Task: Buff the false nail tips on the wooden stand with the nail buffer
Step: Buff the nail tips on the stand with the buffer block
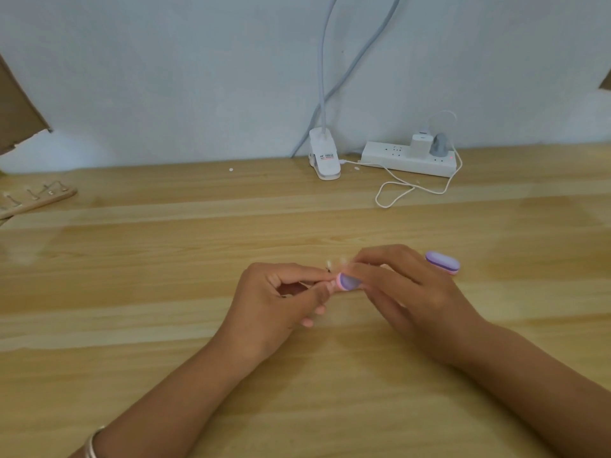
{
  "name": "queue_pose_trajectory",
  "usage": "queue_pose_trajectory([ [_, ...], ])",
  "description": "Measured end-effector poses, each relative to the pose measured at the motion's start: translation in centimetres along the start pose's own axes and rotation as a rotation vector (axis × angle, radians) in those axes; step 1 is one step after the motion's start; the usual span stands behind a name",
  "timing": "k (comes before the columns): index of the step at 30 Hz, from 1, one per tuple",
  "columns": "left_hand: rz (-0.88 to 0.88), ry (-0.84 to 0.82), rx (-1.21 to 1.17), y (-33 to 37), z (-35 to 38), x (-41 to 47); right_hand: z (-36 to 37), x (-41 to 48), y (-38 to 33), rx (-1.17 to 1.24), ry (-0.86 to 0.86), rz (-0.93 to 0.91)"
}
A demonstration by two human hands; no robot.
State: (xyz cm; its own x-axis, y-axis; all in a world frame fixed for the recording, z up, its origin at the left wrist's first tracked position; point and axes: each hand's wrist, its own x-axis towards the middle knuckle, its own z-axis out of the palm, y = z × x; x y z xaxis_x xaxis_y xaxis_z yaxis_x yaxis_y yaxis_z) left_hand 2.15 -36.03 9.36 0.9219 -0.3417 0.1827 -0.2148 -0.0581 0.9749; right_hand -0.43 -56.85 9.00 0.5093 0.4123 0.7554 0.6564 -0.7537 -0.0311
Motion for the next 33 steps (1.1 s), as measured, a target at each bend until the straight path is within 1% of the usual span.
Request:
queue_pose_trajectory([
  [3, -0.007, -0.017, -0.042, 0.5, 0.0, -0.1, 0.4, -0.3, -1.2, 0.105, 0.021, -0.038],
  [5, -0.017, -0.028, -0.076, 0.6, -0.1, 0.0, 0.6, -0.3, -1.4, 0.103, 0.010, -0.075],
  [6, -0.031, -0.026, -0.092, 0.6, -0.1, 0.0, 0.4, -0.2, -1.0, 0.075, 0.000, -0.067],
  [8, -0.060, 0.000, -0.114, 0.7, -0.1, 0.2, -0.1, -0.2, 0.2, 0.021, -0.006, 0.011],
  [10, -0.076, 0.016, -0.115, 0.6, -0.2, 0.2, -0.4, -0.4, 0.7, 0.027, 0.009, 0.085],
  [11, -0.077, 0.015, -0.115, 0.7, -0.2, 0.2, -0.4, -0.4, 0.5, 0.054, 0.021, 0.084],
  [14, -0.077, -0.006, -0.130, 0.8, -0.1, 0.1, 0.3, -0.4, -1.0, 0.127, 0.007, -0.022],
  [16, -0.074, -0.013, -0.136, 0.8, -0.1, 0.0, 0.5, -0.3, -1.3, 0.099, -0.011, -0.068],
  [17, -0.074, -0.011, -0.137, 0.8, -0.1, 0.0, 0.4, -0.2, -0.9, 0.064, -0.009, -0.060],
  [19, -0.086, -0.005, -0.137, 0.7, -0.2, 0.0, 0.0, -0.2, 0.3, 0.010, 0.022, 0.029],
  [21, -0.104, -0.010, -0.127, 0.7, -0.1, 0.0, -0.3, -0.4, 0.8, 0.035, 0.051, 0.106],
  [23, -0.110, -0.019, -0.119, 0.7, 0.0, 0.0, -0.1, -0.4, 0.2, 0.096, 0.060, 0.065],
  [25, -0.100, -0.023, -0.116, 0.7, 0.0, 0.0, 0.3, -0.3, -1.0, 0.133, 0.036, -0.027],
  [27, -0.091, -0.033, -0.117, 0.7, -0.1, -0.1, 0.4, -0.1, -1.2, 0.090, 0.022, -0.073],
  [28, -0.091, -0.044, -0.122, 0.8, -0.1, -0.1, 0.2, 0.0, -0.7, 0.056, 0.024, -0.060],
  [30, -0.091, -0.069, -0.145, 0.8, -0.2, 0.0, -0.1, -0.1, 0.5, 0.017, 0.040, 0.025],
  [32, -0.085, -0.087, -0.157, 0.8, -0.1, 0.0, -0.3, -0.3, 0.9, 0.046, 0.060, 0.091],
  [33, -0.081, -0.097, -0.155, 0.7, -0.1, 0.0, -0.1, -0.4, 0.7, 0.073, 0.071, 0.087],
])
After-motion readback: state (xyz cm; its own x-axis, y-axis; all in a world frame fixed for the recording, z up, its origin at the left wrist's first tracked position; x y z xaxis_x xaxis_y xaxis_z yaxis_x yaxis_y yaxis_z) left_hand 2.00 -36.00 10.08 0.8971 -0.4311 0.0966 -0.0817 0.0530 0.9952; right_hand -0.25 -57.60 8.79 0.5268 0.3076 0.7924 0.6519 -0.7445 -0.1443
